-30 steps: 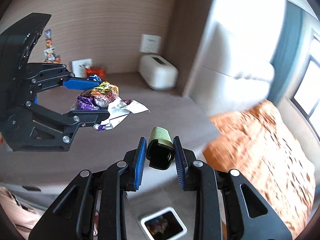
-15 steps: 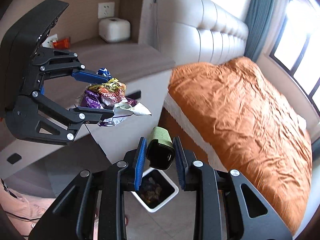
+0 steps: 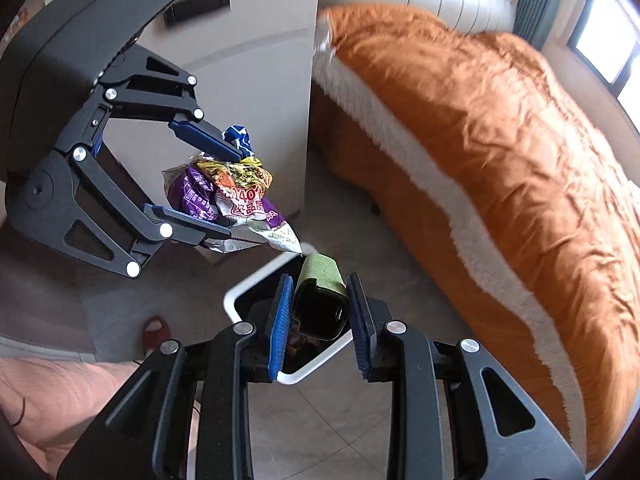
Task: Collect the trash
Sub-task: 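Carry the chip bag and green tube with both tools over the bin, then open both tools to drop the chip bag and tube into the bin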
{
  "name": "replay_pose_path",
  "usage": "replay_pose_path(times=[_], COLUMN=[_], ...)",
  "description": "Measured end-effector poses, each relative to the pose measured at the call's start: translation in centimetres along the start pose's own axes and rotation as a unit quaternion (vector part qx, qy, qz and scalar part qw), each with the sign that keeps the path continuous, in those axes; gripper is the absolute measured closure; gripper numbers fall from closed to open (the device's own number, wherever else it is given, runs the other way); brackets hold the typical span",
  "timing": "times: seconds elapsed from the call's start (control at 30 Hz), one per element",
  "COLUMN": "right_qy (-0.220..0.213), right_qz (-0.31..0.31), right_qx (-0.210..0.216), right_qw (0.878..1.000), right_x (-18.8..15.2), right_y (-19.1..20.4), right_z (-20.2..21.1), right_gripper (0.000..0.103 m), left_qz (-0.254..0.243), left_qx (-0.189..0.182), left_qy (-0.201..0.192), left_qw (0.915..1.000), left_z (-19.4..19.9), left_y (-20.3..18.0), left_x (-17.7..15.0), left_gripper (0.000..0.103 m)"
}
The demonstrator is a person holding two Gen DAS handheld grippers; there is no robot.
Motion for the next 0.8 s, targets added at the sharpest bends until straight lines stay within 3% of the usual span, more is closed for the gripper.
replay_pose_path(times=[0.2, 0.3, 0.37, 0.4, 0.43, 0.6, 0.8], right_qy=[0.052, 0.065, 0.074, 0.08, 0.077, 0.083, 0.076], right_qz=[0.033, 0.04, 0.058, 0.07, 0.078, 0.104, 0.116], right_qx=[0.009, 0.029, 0.046, 0.047, 0.044, 0.045, 0.034], right_qw=[0.998, 0.997, 0.994, 0.993, 0.993, 0.99, 0.99], right_x=[-4.9, -6.8, -8.0, -8.6, -8.9, -9.8, -9.1], right_y=[-0.1, 0.3, 0.9, 1.1, 1.1, 0.9, 0.4], right_z=[-11.7, -15.3, -17.1, -17.9, -18.3, -19.9, -19.0], right_gripper=[0.074, 0.074, 0.072, 0.049, 0.008, 0.005, 0.005], left_qz=[-0.025, -0.038, -0.045, -0.052, -0.06, -0.096, -0.096], left_qx=[-0.021, -0.039, -0.049, -0.054, -0.051, -0.06, -0.071], left_qy=[0.042, 0.048, 0.047, 0.048, 0.044, 0.052, 0.053], left_qw=[0.9986, 0.9974, 0.9967, 0.996, 0.9959, 0.9921, 0.9914], left_z=[-11.8, -16.3, -18.5, -19.5, -20.1, -22.2, -21.1], left_y=[-1.5, -2.8, -3.6, -4.0, -4.2, -5.8, -5.9], left_x=[-1.4, -1.9, -2.2, -2.4, -2.5, -3.6, -4.2], left_gripper=[0.05, 0.049, 0.037, 0.006, 0.005, 0.005, 0.005])
Point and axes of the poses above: each gripper's, at about its wrist camera, not at the fingertips, and z roughly against the way its jaws point, y to its left, x to its top, the point moved 6 cm from there along -z, roughly the way its jaws point, and after that the axes turned 5 degrees about y, right-handed, at the moved point
